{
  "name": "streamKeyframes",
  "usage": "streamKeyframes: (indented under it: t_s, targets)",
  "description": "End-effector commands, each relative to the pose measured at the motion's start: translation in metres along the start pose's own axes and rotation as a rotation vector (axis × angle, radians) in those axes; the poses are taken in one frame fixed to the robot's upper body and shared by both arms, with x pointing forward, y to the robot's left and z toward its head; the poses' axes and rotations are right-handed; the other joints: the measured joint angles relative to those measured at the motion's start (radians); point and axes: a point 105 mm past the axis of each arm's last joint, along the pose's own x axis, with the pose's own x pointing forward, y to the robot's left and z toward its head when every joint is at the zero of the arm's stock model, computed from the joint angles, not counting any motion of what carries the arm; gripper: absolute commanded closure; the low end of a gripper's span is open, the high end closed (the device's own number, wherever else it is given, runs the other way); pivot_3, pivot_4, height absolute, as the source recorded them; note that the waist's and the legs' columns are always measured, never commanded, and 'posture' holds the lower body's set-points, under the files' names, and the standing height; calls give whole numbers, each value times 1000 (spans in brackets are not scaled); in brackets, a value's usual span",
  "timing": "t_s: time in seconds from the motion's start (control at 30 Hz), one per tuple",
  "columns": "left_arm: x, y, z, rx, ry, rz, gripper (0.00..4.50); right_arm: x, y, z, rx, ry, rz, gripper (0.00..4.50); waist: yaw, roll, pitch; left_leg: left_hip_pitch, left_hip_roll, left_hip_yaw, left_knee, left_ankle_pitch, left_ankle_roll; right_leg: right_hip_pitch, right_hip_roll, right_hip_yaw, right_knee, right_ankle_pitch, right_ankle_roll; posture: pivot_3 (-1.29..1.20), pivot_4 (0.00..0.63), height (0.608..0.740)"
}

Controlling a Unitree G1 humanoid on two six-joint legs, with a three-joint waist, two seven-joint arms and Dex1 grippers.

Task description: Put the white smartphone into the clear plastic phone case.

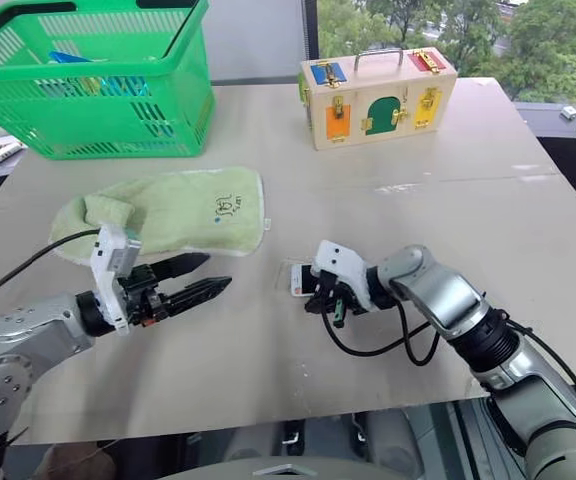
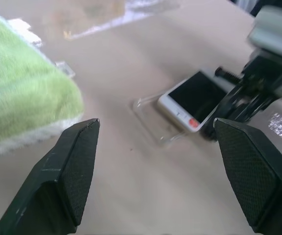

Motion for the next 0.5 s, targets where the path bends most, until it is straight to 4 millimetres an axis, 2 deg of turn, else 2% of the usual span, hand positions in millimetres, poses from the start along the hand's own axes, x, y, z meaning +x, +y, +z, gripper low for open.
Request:
streamKeyframes:
  t_s: [0.03, 0.13, 0.3, 0.5]
  targets:
    - [-7, 6, -14, 35, -8, 1, 651, -6, 0, 17, 14, -84, 3, 4480, -1, 0, 0, 0, 0, 1, 0, 0, 0, -1, 0, 0, 0, 1, -1, 0, 150, 740]
    - [-17, 10, -30, 44, -4, -14, 651, -5, 2, 21, 34, -106, 12, 4480, 0, 0, 0, 0, 0, 1, -2, 0, 0, -2, 0, 0, 0, 1, -2, 0, 150, 740]
    - [-27, 16, -45, 52, -19, -36, 651, 0, 0, 18, 16, -81, 0, 4480, 2, 0, 0, -2, 0, 1, -2, 0, 0, -4, -2, -1, 0, 0, -1, 0, 150, 740]
    - [-41, 19, -62, 68, -18, -72, 651, -8, -1, 36, -44, -169, -20, 4480, 0, 0, 0, -6, 0, 0, -2, 0, 0, -8, -2, -1, 0, 1, -2, 0, 150, 740]
